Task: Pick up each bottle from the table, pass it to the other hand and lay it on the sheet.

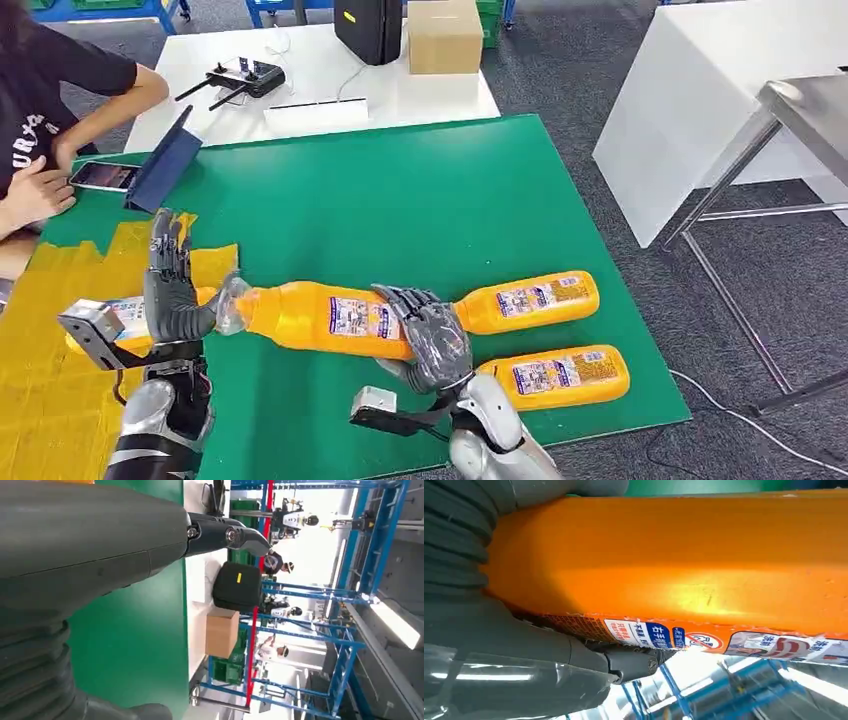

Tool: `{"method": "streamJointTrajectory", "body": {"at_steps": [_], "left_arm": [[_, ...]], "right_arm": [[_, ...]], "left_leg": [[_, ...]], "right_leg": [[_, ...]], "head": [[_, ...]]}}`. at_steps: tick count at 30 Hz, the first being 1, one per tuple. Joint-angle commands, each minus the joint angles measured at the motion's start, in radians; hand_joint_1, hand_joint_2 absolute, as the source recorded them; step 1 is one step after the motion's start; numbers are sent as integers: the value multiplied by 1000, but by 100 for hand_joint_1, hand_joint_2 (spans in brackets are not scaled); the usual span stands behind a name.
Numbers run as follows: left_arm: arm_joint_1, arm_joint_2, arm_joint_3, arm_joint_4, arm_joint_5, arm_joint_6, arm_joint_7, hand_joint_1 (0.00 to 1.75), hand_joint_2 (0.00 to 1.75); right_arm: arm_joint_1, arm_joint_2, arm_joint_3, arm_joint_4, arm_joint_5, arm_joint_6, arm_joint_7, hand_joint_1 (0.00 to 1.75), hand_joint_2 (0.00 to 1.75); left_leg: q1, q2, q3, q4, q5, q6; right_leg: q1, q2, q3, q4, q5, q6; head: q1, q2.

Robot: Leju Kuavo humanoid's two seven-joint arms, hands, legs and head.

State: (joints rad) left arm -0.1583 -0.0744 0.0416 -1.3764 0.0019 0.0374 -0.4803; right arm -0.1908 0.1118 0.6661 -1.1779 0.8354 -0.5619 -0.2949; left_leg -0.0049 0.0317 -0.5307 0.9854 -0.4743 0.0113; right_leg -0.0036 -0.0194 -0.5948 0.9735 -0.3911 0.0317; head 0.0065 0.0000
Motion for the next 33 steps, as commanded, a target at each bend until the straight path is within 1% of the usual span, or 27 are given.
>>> {"method": "streamJointTrajectory", "body": {"at_steps": [1, 4, 5, 6, 7, 8, 9, 10, 13, 14, 15, 18, 20, 24, 26, 27, 33], "left_arm": [[-22, -5, -13, 42, -3, 0, 5, 0, 175], [-15, -4, -17, 36, 7, -18, 12, 0, 175], [-14, -3, -20, 33, 20, -37, 16, 0, 175], [-5, 12, -41, 25, 53, -108, 28, 0, 175], [5, 40, -79, 17, 97, -218, 52, 0, 175], [18, 71, -129, -1, 94, -312, 48, 0, 175], [34, 84, -166, -22, 111, -389, 40, 0, 175], [48, 90, -193, -46, 124, -429, 36, 0, 175], [59, 104, -254, -67, 101, -423, 63, 0, 175], [55, 107, -262, -58, 92, -419, 68, 0, 175], [49, 118, -280, -45, 72, -412, 77, 0, 175], [29, 145, -326, 6, 41, -415, 58, 0, 175], [28, 161, -347, 18, 38, -439, 45, 0, 175], [33, 164, -352, 12, 39, -441, 43, 0, 175], [33, 163, -351, 8, 42, -441, 45, 0, 175], [33, 163, -351, 8, 42, -441, 45, 0, 175], [37, 161, -352, 7, 54, -441, 54, 0, 175]], "right_arm": [[22, -9, -31, -70, 0, -12, -14, 175, 175], [26, -9, -36, -70, 0, -8, -14, 175, 175], [28, -8, -38, -72, 0, -6, -14, 175, 175], [33, -8, -39, -81, 3, -8, -17, 175, 175], [37, -7, -41, -87, 3, -6, -19, 175, 175], [40, -7, -45, -92, 3, -4, -21, 175, 175], [41, -6, -49, -94, -2, -3, -28, 175, 175], [42, -4, -54, -96, -10, 0, -37, 175, 175], [44, 5, -65, -98, -24, -5, -49, 175, 175], [45, 6, -65, -102, -26, -8, -52, 175, 175], [45, 8, -66, -106, -29, -17, -57, 175, 175], [39, 12, -68, -118, -52, -23, -64, 175, 175], [38, 20, -84, -127, -100, -29, -77, 175, 175], [35, 24, -103, -124, -143, -20, -83, 175, 175], [35, 25, -107, -119, -155, -15, -88, 175, 175], [35, 25, -107, -119, -155, -15, -88, 175, 175], [33, 29, -109, -106, -170, -4, -96, 175, 175]], "left_leg": [[1, -5, 2, 0, -1, -1], [2, -6, 2, 0, -1, -1], [1, -3, 1, 0, 0, -1], [1, -4, 1, 0, -1, -1], [1, -3, 1, 0, -1, -1], [0, -2, 1, 0, 0, 0], [1, -3, 1, 0, -1, -1], [1, -2, 1, 0, -1, -1], [0, -2, 0, 0, -1, -1], [2, -4, 3, 1, -3, -2], [0, -3, 1, 0, -1, -1], [0, -3, 0, 0, 0, -1], [0, -3, 1, 0, 0, -1], [0, -2, 0, -1, 0, -1], [2, -5, 2, 0, -1, -2], [0, -2, 1, -1, 0, -1], [1, -3, 2, -1, -1, -1]], "right_leg": [[1, 0, 3, 0, -2, 0], [1, -1, 3, -1, -2, 0], [0, 0, 1, 0, -1, 0], [0, 0, 2, 0, -1, 0], [0, 0, 2, 0, -1, 0], [0, 0, 1, 0, -1, 0], [0, 0, 2, 0, -1, 0], [0, 0, 1, 0, -1, 0], [0, 1, 0, 0, -1, 0], [1, 2, 4, 0, -3, 0], [0, 0, 1, 0, -1, 0], [0, -1, 1, 0, -1, 0], [0, 0, 1, 0, -1, 0], [0, 0, 0, 0, -1, 0], [1, 1, 3, -1, -1, -1], [0, 0, 1, 0, -1, 0], [1, 1, 3, -1, -1, 0]], "head": [[0, 0], [0, 0], [0, 0], [0, 0], [0, 0], [0, 0], [0, 0], [0, 0], [0, 0], [0, 0], [0, 0], [0, 0], [0, 0], [0, 0], [0, 0], [0, 0], [0, 0]]}}
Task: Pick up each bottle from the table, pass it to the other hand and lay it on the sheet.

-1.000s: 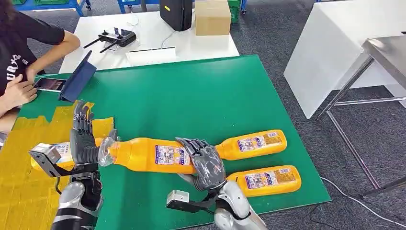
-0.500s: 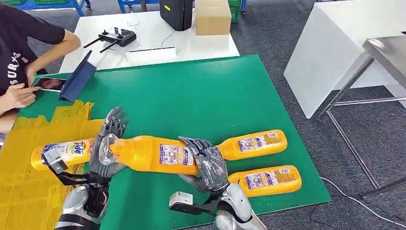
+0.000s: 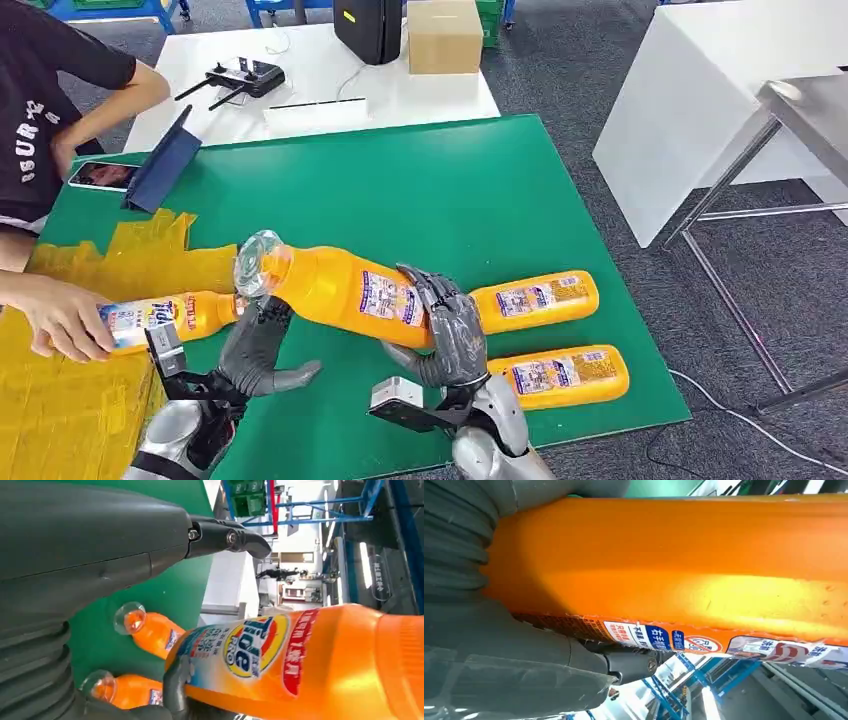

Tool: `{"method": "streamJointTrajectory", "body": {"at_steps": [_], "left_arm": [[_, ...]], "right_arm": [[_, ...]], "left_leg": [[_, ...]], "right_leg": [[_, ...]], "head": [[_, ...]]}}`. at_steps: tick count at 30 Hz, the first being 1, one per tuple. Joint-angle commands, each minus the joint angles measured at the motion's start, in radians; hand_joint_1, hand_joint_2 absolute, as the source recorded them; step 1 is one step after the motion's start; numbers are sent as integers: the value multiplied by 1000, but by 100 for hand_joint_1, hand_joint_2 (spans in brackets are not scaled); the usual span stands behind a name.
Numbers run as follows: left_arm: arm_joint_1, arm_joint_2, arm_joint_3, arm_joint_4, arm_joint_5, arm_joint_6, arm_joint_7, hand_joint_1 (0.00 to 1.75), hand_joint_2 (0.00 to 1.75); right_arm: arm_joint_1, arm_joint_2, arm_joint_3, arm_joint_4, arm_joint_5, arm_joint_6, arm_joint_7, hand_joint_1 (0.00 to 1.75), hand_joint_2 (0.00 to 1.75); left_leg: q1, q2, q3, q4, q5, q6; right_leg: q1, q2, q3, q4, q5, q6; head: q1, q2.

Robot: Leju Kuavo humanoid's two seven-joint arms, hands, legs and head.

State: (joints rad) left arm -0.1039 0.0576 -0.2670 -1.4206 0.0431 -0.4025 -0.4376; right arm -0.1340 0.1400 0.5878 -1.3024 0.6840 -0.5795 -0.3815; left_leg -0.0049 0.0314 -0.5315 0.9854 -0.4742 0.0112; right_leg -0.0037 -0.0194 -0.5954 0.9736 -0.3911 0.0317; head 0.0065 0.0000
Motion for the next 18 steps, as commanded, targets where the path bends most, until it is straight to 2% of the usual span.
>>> {"method": "streamJointTrajectory", "body": {"at_steps": [1, 10, 15, 18], "left_arm": [[-18, 29, -43, 51, 13, -1, 11, 0, 175], [-15, 18, -33, 44, 53, -10, 22, 0, 175], [-20, 7, -17, 38, 177, -64, 50, 0, 175], [-23, 6, -20, 31, 190, -62, 61, 0, 175]], "right_arm": [[-24, 1, -31, 18, -19, 14, -9, 175, 175], [-28, 4, -23, 45, -21, 33, -8, 175, 175], [-43, 32, 63, 160, 5, 88, -8, 175, 175], [-47, 54, 92, 219, 13, 79, -7, 175, 175]], "left_leg": [[1, -3, 2, -1, -1, -1], [1, -2, 2, 0, -1, -1], [1, -2, 2, -1, -1, -1], [2, -1, 3, -1, -1, -1]], "right_leg": [[0, 1, 2, -1, -1, 0], [0, 1, 2, -1, 0, 0], [1, 1, 3, -1, 0, 0], [1, 2, 4, -2, -1, 0]], "head": [[0, 0], [0, 0], [0, 0], [0, 0]]}}
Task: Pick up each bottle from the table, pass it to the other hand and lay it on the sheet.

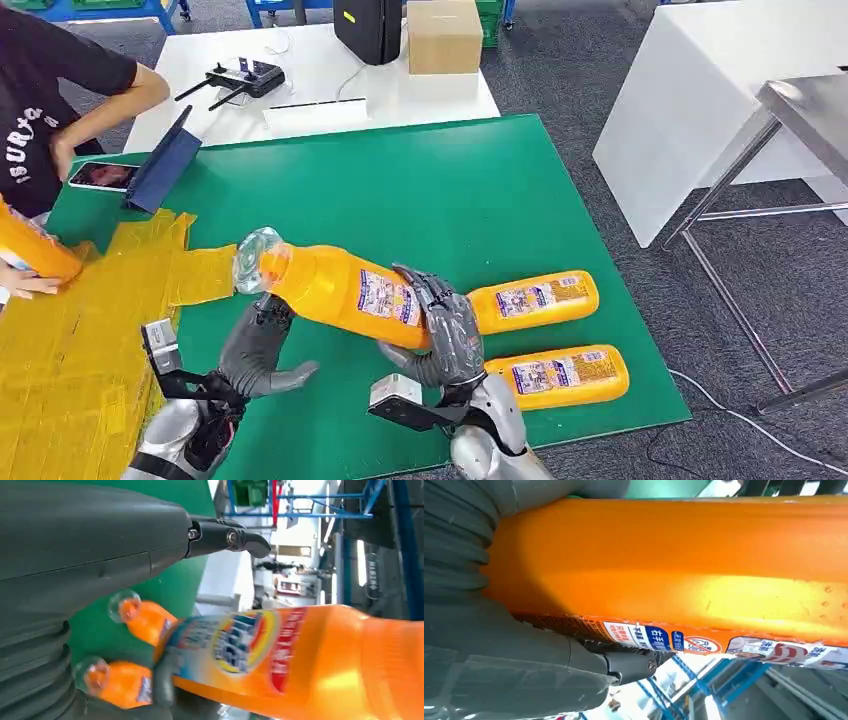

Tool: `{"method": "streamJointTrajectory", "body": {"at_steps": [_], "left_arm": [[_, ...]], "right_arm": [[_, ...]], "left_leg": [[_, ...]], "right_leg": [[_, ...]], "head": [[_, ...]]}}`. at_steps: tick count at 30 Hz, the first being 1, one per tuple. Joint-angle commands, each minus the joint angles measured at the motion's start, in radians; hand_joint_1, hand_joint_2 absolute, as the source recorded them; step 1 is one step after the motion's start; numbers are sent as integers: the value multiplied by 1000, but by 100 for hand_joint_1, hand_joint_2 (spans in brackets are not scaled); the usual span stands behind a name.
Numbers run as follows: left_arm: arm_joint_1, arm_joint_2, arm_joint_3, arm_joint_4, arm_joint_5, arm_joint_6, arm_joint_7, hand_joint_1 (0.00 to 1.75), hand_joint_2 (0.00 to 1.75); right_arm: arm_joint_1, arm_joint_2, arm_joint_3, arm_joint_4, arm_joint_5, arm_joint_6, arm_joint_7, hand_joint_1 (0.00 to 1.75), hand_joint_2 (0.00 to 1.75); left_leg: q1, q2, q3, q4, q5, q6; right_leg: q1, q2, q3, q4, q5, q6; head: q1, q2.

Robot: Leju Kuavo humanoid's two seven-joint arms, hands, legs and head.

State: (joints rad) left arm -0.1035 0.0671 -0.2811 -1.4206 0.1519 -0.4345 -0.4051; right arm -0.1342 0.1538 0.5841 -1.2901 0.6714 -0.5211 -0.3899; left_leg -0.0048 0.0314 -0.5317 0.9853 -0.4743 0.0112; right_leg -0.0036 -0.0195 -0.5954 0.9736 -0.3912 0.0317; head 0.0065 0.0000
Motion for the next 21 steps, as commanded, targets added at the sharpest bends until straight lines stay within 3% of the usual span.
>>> {"method": "streamJointTrajectory", "body": {"at_steps": [1, 12, 21], "left_arm": [[-23, -4, -6, 31, 82, -30, 28, 0, 175], [-57, 3, -34, 76, 110, -29, 53, 0, 175], [-58, 4, -34, 78, 111, -29, 53, 0, 175]], "right_arm": [[-47, 41, 95, 207, 26, 21, 2, 175, 175], [-101, 45, 187, 328, -1, 79, -20, 175, 175], [-102, 46, 190, 331, -3, 79, -20, 175, 175]], "left_leg": [[1, -1, 3, -1, -1, -1], [1, -3, 2, -1, 0, -1], [1, -3, 2, -1, 0, -1]], "right_leg": [[1, 2, 3, -2, 0, 0], [1, 0, 3, -1, -1, 0], [1, 0, 2, -1, -1, 0]], "head": [[0, 0], [0, 0], [0, 0]]}}
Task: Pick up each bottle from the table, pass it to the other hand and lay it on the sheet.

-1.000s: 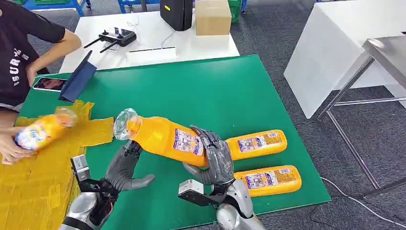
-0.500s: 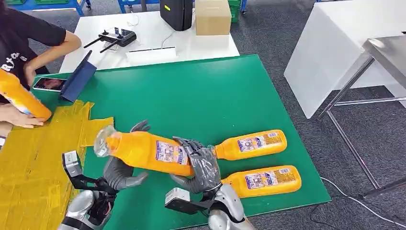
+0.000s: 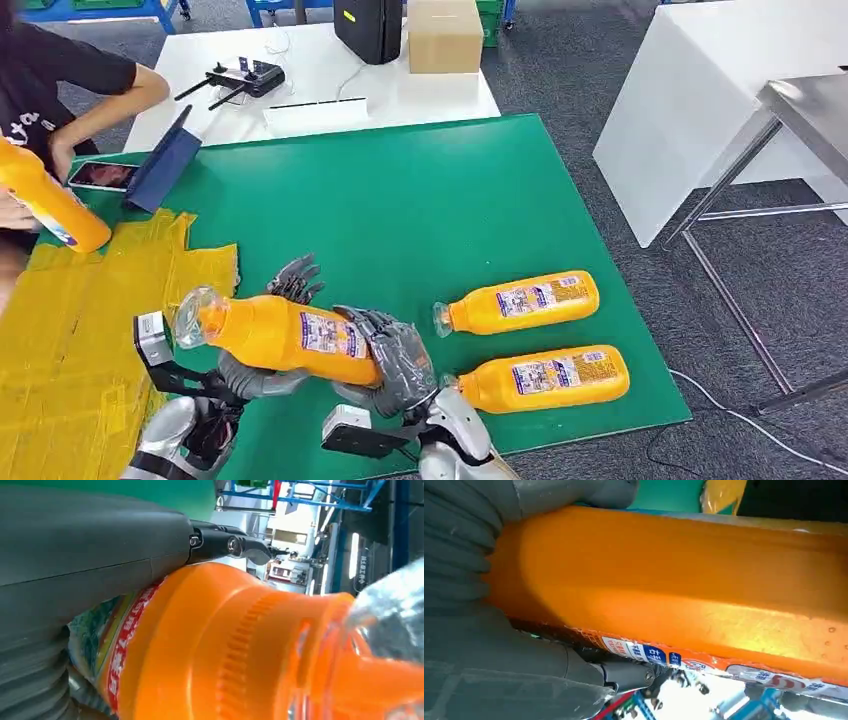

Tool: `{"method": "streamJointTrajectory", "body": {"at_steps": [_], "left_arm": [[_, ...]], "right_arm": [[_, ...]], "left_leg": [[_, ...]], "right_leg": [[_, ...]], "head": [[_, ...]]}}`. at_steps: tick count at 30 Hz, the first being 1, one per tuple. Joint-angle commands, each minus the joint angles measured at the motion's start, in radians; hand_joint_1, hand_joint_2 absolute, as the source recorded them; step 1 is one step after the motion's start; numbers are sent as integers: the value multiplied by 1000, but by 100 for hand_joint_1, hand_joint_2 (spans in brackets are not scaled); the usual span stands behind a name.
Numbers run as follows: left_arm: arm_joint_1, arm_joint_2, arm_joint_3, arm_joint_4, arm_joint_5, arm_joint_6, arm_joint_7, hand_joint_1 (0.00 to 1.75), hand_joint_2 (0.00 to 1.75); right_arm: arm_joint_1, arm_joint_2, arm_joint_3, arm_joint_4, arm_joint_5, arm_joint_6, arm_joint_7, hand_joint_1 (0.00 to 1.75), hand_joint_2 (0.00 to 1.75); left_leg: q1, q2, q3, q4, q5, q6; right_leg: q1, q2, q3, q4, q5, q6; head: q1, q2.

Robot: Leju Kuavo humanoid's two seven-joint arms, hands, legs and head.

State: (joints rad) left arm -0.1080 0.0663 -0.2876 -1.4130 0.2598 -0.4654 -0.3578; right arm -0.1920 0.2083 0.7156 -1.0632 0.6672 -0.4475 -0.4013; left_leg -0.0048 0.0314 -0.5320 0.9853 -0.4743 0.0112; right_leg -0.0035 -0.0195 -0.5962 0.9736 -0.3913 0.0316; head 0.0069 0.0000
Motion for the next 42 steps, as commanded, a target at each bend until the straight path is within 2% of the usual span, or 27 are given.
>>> {"method": "streamJointTrajectory", "body": {"at_steps": [1, 15, 16, 17, 18, 19, 20, 42], "left_arm": [[-54, 4, -28, 70, 3, 2, 5, 0, 175], [-57, -2, -34, 76, 23, 6, 6, 0, 175], [-57, -2, -34, 76, 23, 6, 6, 12, 175], [-55, -3, -35, 75, 22, 7, 6, 73, 175], [-54, -5, -33, 74, 21, 11, 7, 152, 175], [-54, -5, -33, 75, 21, 12, 7, 168, 175], [-54, -7, -33, 75, 21, 13, 7, 175, 175], [-72, -20, -24, 59, 9, 45, 13, 175, 175]], "right_arm": [[-45, -9, 58, 104, 1, 5, -9, 175, 175], [-54, -15, 79, 129, -25, -2, 2, 175, 175], [-54, -15, 79, 129, -25, -2, 2, 175, 175], [-53, -16, 78, 129, -26, -2, 4, 175, 175], [-53, -16, 78, 128, -27, -4, 4, 175, 175], [-53, -16, 77, 127, -27, -4, 5, 175, 175], [-52, -17, 76, 126, -27, -6, 5, 175, 175], [-26, -21, 38, 79, -63, -26, 0, 175, 175]], "left_leg": [[2, -4, 3, 0, -1, -1], [1, -4, 2, -1, 0, -1], [2, -6, 3, 0, -1, -1], [1, -4, 2, 0, 0, -1], [2, -5, 3, 0, -1, -1], [1, -4, 2, 0, 0, -1], [2, -5, 3, -1, -1, -1], [1, -5, 1, 0, 0, -1]], "right_leg": [[1, 0, 4, -1, -1, 0], [1, -1, 2, -1, -1, 0], [1, -2, 4, -1, -1, 0], [1, -1, 3, -1, -1, 0], [1, -1, 4, -1, -1, 0], [1, -1, 3, -1, -1, 0], [1, -1, 4, -2, -1, 0], [1, -2, 2, -1, -1, 0]], "head": [[0, 0], [0, 0], [0, 0], [0, 0], [0, 0], [0, 0], [0, 0], [0, 0]]}}
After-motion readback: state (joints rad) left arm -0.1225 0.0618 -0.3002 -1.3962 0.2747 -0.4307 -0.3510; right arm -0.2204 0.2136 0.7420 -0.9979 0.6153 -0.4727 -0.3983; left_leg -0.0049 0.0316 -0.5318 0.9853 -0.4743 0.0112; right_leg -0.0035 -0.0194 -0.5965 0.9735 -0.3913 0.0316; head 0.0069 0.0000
